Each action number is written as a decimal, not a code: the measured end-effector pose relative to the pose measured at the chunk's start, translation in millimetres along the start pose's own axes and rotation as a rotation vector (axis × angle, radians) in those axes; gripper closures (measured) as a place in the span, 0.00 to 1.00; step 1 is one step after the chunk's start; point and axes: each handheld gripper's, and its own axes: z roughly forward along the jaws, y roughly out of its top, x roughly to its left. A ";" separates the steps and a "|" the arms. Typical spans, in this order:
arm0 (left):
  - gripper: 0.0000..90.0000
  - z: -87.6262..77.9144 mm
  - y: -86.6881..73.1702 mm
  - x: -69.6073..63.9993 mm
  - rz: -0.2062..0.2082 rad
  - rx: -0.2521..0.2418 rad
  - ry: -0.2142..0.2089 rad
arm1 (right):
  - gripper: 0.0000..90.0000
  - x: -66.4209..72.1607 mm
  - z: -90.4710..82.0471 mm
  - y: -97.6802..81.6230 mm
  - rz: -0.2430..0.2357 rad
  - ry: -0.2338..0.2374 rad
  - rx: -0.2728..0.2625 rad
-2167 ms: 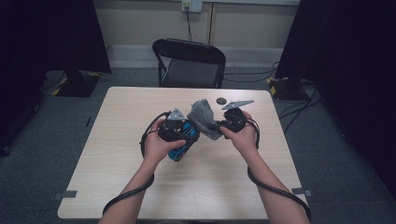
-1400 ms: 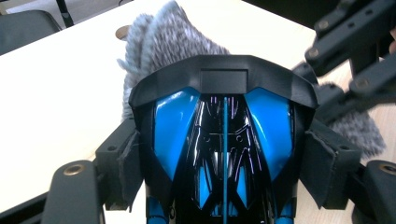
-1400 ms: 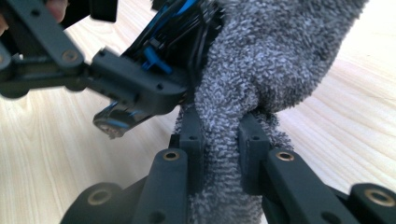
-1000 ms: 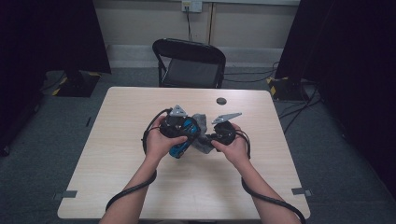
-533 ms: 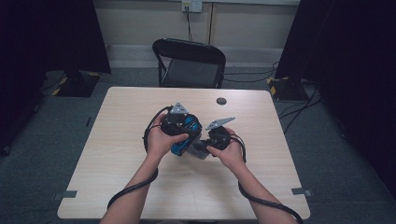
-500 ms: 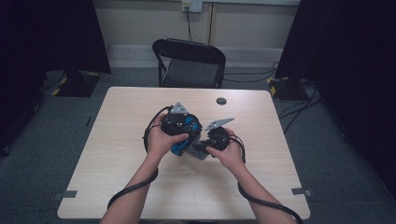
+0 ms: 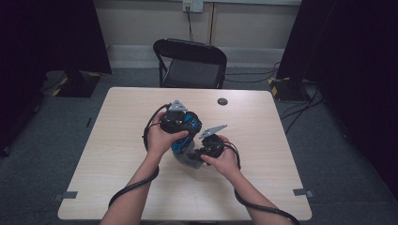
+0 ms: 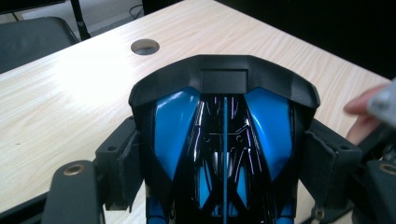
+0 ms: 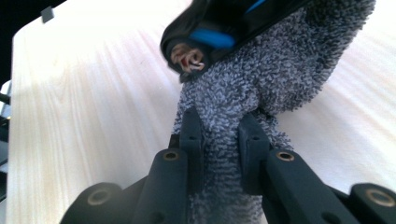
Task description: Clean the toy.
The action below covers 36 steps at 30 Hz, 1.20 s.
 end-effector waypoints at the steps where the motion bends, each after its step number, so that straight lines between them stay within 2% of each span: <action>1: 0.28 -1.1 0.9 0.1 0.001 -0.007 0.001 | 0.84 0.7 1.2 -0.3 -0.004 -0.001 0.006; 6: 0.28 -5.4 2.9 1.2 0.000 -0.010 0.007 | 0.84 3.8 7.3 -2.5 -0.015 0.013 0.025; 10: 0.28 -12.2 3.6 3.2 0.004 -0.019 0.013 | 0.84 -3.1 4.2 -5.0 -0.012 -0.022 0.048; 20: 0.28 -20.4 -1.1 2.1 0.016 -0.014 0.009 | 0.84 -40.9 -40.6 -1.9 0.071 -0.165 0.001; 23: 0.28 -18.6 -5.4 0.8 0.017 -0.003 0.007 | 0.84 -48.0 -52.6 2.1 0.089 -0.183 -0.025; 28: 0.28 -15.6 -12.1 0.7 0.014 0.011 0.003 | 0.84 -52.4 -65.8 7.7 0.103 -0.202 -0.046; 31: 0.28 -14.8 -16.1 0.9 0.025 0.028 0.010 | 0.84 -54.1 -69.7 9.3 0.103 -0.207 -0.053; 36: 0.28 -13.0 -21.3 0.5 0.019 0.035 0.006 | 0.84 -55.6 -76.0 12.3 0.110 -0.210 -0.068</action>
